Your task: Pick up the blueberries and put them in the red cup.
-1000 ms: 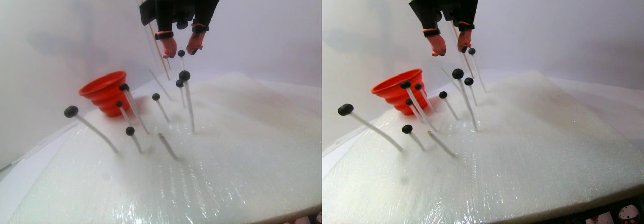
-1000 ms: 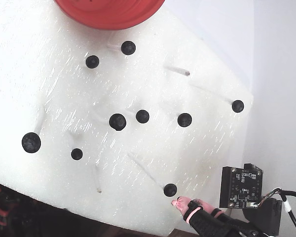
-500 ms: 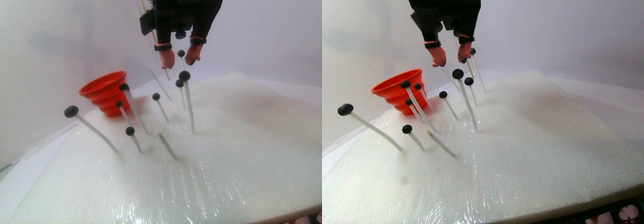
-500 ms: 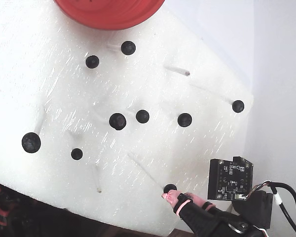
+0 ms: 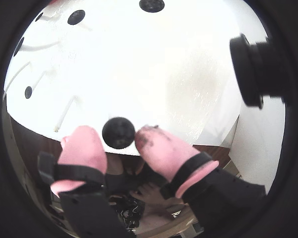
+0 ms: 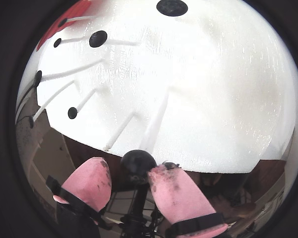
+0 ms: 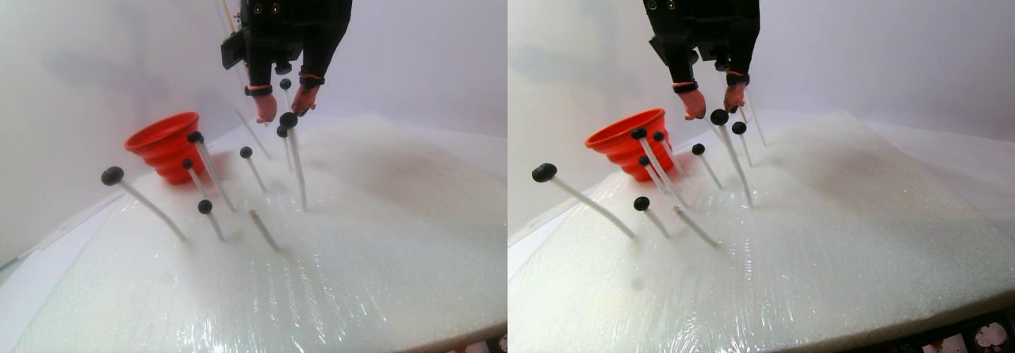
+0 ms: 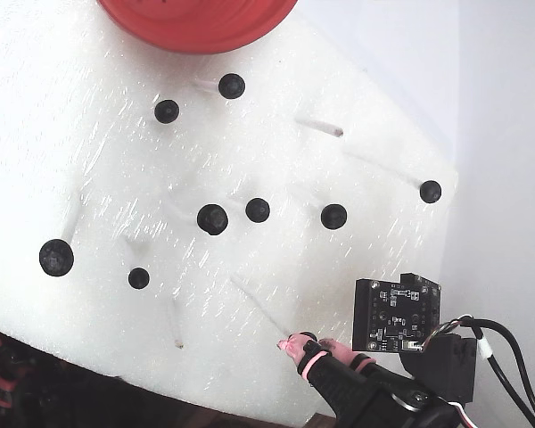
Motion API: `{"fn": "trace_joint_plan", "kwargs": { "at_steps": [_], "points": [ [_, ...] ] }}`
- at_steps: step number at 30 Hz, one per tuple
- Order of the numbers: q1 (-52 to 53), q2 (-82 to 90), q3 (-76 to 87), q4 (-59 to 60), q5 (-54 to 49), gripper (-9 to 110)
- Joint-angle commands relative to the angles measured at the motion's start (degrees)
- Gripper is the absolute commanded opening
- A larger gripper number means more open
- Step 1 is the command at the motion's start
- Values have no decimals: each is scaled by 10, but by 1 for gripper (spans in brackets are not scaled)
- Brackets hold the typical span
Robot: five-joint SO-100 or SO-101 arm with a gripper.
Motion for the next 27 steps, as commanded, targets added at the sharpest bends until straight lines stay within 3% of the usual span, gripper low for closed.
{"fn": "trace_joint_plan", "kwargs": {
  "at_steps": [1,27],
  "points": [
    [3,0,-18,-13,-6,15],
    [12,-35,-4,-36,-18,14]
  ]
}}
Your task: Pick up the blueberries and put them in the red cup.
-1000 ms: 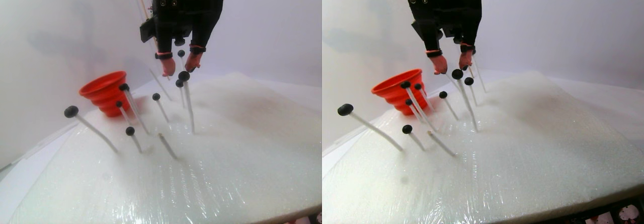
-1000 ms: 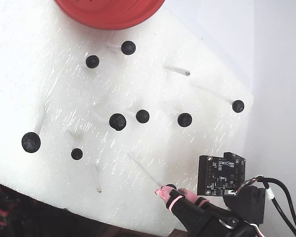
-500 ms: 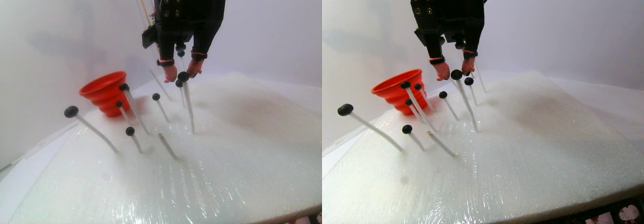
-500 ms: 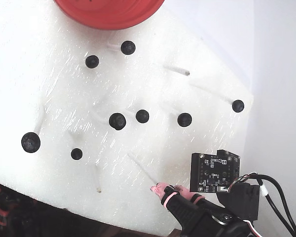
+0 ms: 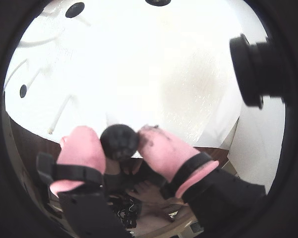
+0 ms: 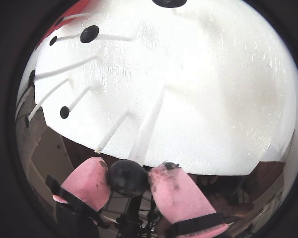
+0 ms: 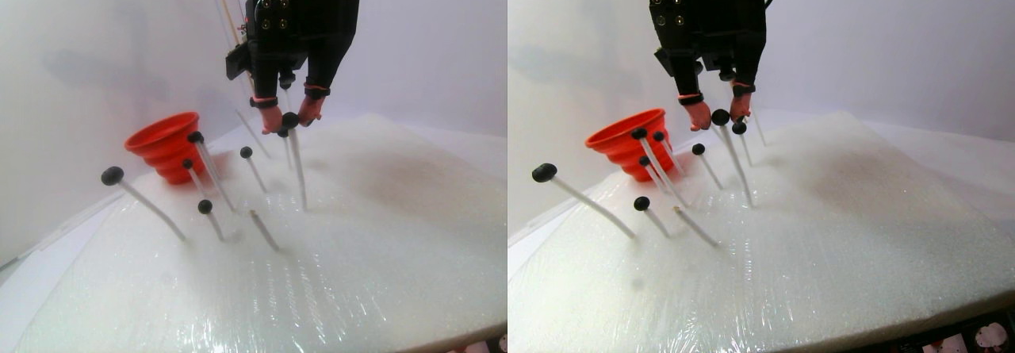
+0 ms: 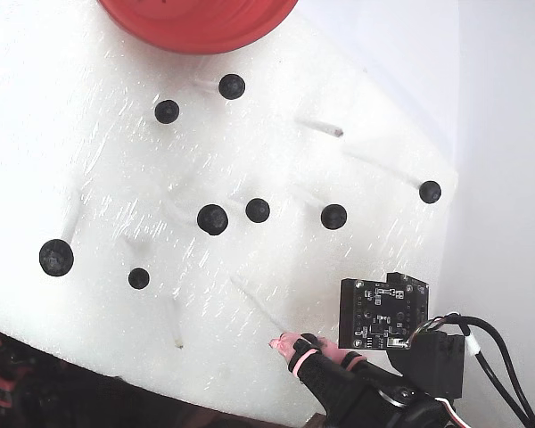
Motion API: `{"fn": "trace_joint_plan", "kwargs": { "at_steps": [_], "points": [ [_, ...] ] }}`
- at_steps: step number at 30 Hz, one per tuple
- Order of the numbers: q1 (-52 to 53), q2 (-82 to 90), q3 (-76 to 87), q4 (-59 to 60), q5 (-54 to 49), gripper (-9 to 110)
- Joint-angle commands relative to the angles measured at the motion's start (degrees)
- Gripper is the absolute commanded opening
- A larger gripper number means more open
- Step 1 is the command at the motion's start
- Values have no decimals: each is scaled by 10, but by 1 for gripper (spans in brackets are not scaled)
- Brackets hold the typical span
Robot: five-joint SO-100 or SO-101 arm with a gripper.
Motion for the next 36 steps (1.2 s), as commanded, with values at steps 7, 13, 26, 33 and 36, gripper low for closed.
{"fn": "trace_joint_plan", "kwargs": {
  "at_steps": [7,13,26,33,36],
  "points": [
    [1,4,-4,-4,2,13],
    [-1,32,-17,23,4,12],
    [-20,138,-49,116,9,12],
    [-40,153,-70,127,11,12],
    [-53,151,-81,127,14,12]
  ]
}}
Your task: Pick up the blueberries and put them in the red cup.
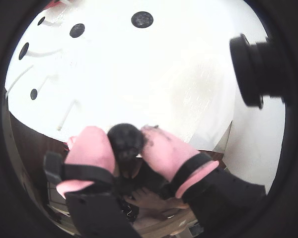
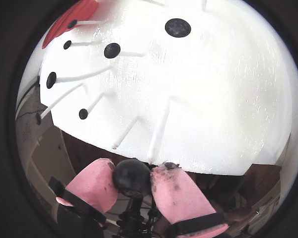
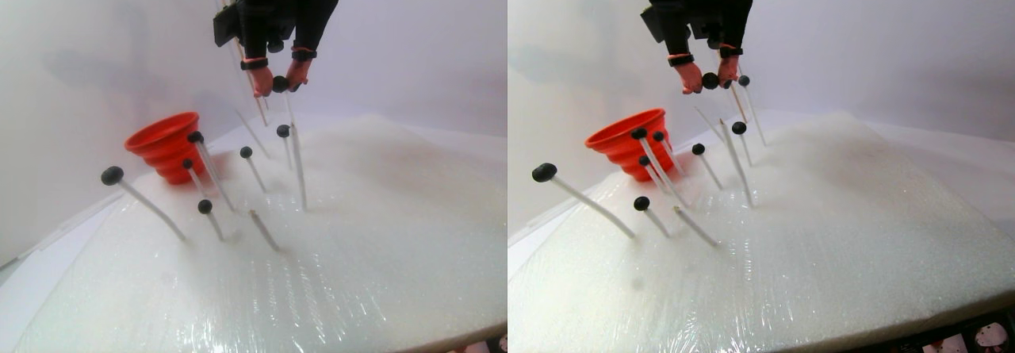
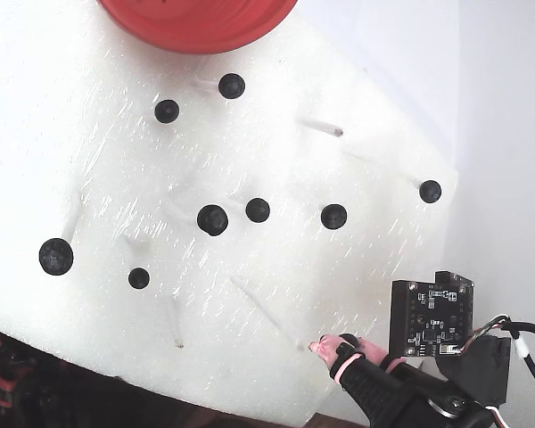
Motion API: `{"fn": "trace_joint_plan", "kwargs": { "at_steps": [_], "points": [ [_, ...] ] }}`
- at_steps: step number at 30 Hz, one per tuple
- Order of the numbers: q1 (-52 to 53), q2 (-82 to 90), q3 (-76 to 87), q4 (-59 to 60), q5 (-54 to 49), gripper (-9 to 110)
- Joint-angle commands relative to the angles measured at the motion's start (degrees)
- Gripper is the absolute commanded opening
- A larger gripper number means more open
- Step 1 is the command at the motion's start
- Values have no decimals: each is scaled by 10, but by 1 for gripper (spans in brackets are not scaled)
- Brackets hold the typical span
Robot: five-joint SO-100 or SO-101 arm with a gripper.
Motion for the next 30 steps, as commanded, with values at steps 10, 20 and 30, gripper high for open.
{"fn": "trace_joint_plan", "kwargs": {
  "at_steps": [10,20,30],
  "points": [
    [-65,31,-73,-5,13,12],
    [-116,-12,-99,-37,19,12],
    [-156,-32,-107,-69,19,12]
  ]
}}
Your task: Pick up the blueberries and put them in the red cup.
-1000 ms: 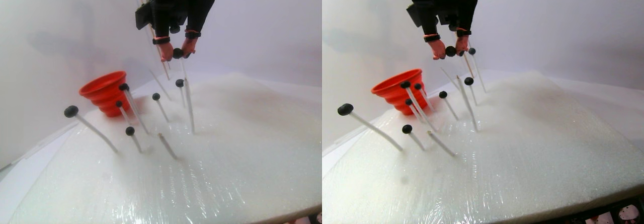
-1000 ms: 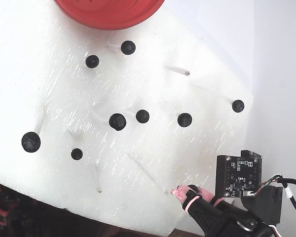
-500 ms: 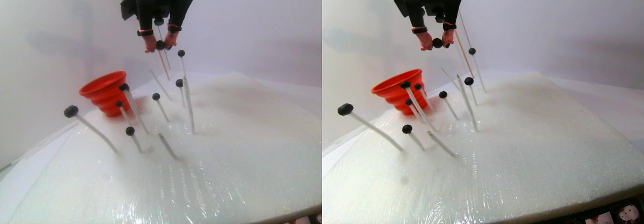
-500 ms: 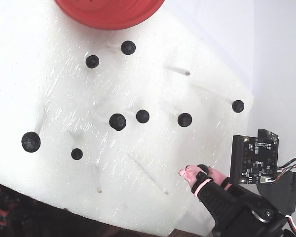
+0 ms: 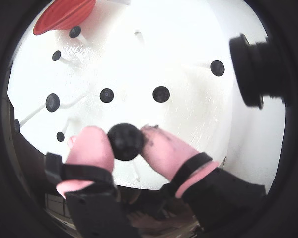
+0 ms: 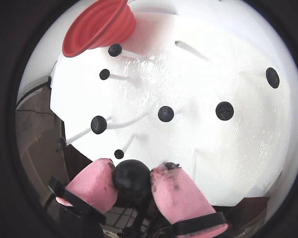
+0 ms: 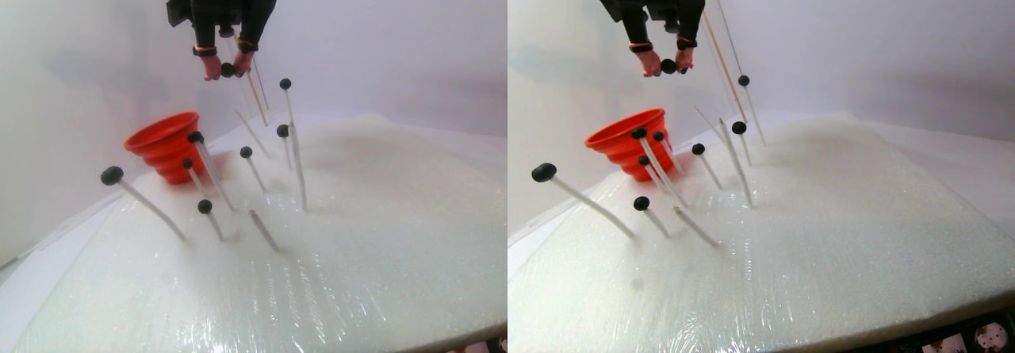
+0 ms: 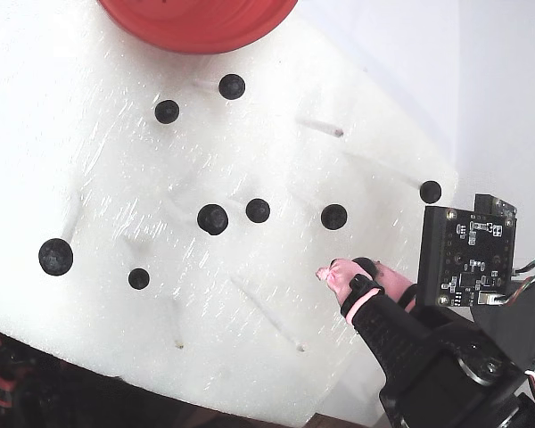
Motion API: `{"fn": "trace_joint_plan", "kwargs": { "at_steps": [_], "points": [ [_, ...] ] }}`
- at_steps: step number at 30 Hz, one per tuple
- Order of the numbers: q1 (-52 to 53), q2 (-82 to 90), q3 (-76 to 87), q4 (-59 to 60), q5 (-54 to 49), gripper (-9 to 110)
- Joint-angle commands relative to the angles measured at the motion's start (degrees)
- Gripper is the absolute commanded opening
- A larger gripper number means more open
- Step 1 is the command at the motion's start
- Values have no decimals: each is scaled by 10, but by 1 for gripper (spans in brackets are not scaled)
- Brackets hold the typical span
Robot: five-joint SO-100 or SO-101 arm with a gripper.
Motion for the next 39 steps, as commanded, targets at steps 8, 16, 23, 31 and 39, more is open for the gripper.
{"fn": "trace_joint_plan", "kwargs": {
  "at_steps": [8,16,23,31,39],
  "points": [
    [-62,-20,-61,-36,6,12],
    [-91,-54,-71,-73,11,12],
    [-113,-91,-91,-104,14,12],
    [-137,-126,-120,-127,17,12],
    [-156,-171,-149,-159,12,12]
  ]
}}
